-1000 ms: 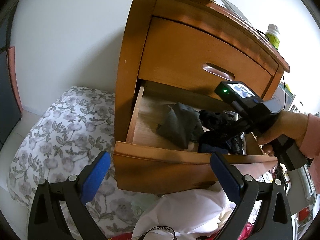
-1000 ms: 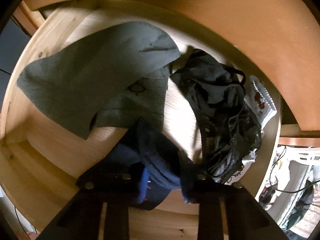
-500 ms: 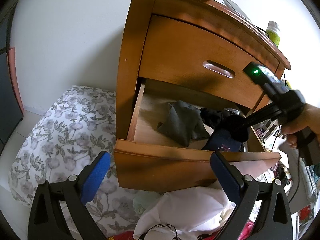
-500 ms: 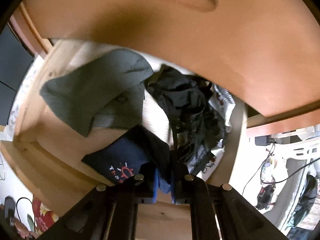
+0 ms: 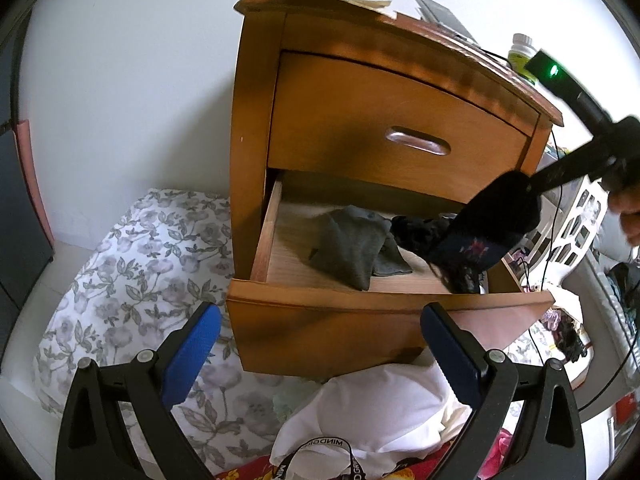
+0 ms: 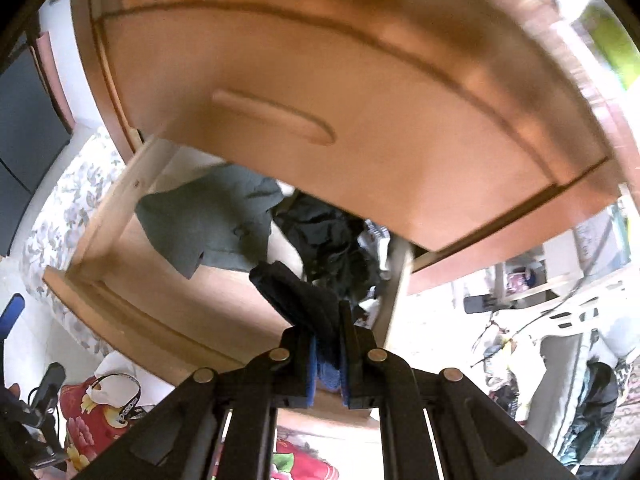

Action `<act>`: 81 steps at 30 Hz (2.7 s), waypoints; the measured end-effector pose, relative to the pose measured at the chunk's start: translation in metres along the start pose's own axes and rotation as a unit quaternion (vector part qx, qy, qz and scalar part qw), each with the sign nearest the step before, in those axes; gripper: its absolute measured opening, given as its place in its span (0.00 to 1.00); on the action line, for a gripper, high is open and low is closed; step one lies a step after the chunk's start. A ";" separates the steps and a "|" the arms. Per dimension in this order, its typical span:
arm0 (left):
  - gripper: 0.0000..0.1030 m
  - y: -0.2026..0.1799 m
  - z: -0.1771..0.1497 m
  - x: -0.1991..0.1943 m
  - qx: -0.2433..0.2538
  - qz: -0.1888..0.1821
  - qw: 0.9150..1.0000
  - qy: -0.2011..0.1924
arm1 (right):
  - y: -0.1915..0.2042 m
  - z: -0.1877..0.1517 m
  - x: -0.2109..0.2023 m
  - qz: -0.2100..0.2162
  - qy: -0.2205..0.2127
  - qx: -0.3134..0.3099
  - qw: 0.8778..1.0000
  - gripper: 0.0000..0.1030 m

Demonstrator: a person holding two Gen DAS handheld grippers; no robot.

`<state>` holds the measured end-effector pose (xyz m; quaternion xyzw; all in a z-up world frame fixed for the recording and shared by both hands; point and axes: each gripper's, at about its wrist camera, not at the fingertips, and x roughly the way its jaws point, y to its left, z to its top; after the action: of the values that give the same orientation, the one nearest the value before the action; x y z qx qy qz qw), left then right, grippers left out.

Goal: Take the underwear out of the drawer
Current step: 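Lift the navy cap up out of the drawer with the right gripper, then carry the navy cap down onto the bedspread beside the white shirt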

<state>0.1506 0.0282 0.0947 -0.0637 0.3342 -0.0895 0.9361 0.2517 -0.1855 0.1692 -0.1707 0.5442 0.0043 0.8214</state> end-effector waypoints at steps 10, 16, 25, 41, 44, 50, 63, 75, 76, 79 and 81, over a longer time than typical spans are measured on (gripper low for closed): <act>0.97 -0.004 -0.002 -0.024 0.011 0.004 1.000 -0.018 | -0.002 -0.016 -0.069 -0.019 -0.053 -0.015 0.998 0.08; 0.97 -0.007 -0.003 -0.035 0.019 0.007 0.999 -0.025 | 0.013 -0.035 -0.096 -0.003 -0.066 -0.034 0.997 0.08; 0.97 -0.009 -0.003 -0.044 0.024 0.010 0.999 -0.034 | 0.054 -0.075 -0.106 0.046 -0.051 -0.080 0.994 0.09; 0.97 0.012 -0.006 -0.034 -0.001 0.029 0.999 -0.019 | 0.116 -0.107 -0.033 0.113 0.030 -0.122 0.986 0.09; 0.97 0.015 -0.006 -0.034 -0.004 0.030 0.999 -0.019 | 0.124 -0.108 -0.025 0.137 0.040 -0.117 0.983 0.09; 0.97 0.018 -0.006 -0.032 -0.008 0.032 0.999 -0.016 | 0.132 -0.112 -0.001 0.151 0.059 -0.110 0.981 0.09; 0.97 0.017 -0.008 -0.027 -0.005 0.033 0.999 -0.009 | 0.103 -0.129 0.092 0.099 0.120 -0.046 0.987 0.09; 0.97 0.013 -0.010 -0.024 0.006 0.034 0.999 -0.002 | 0.085 -0.133 0.098 0.085 0.128 -0.032 0.988 0.15; 0.97 0.013 -0.010 -0.024 0.007 0.034 0.999 -0.002 | 0.084 -0.132 0.095 0.084 0.123 -0.029 0.988 0.20; 0.97 0.012 -0.010 -0.024 0.009 0.034 0.999 -0.002 | 0.078 -0.128 0.085 0.082 0.108 -0.020 0.991 0.30; 0.97 0.013 -0.010 -0.025 0.009 0.034 0.999 -0.002 | 0.077 -0.126 0.075 0.079 0.092 -0.020 0.992 0.30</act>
<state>0.1269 0.0450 0.1001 -0.0438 0.3339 -0.0604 0.9397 0.1548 -0.1627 0.0373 -0.1436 0.6289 0.0642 0.7614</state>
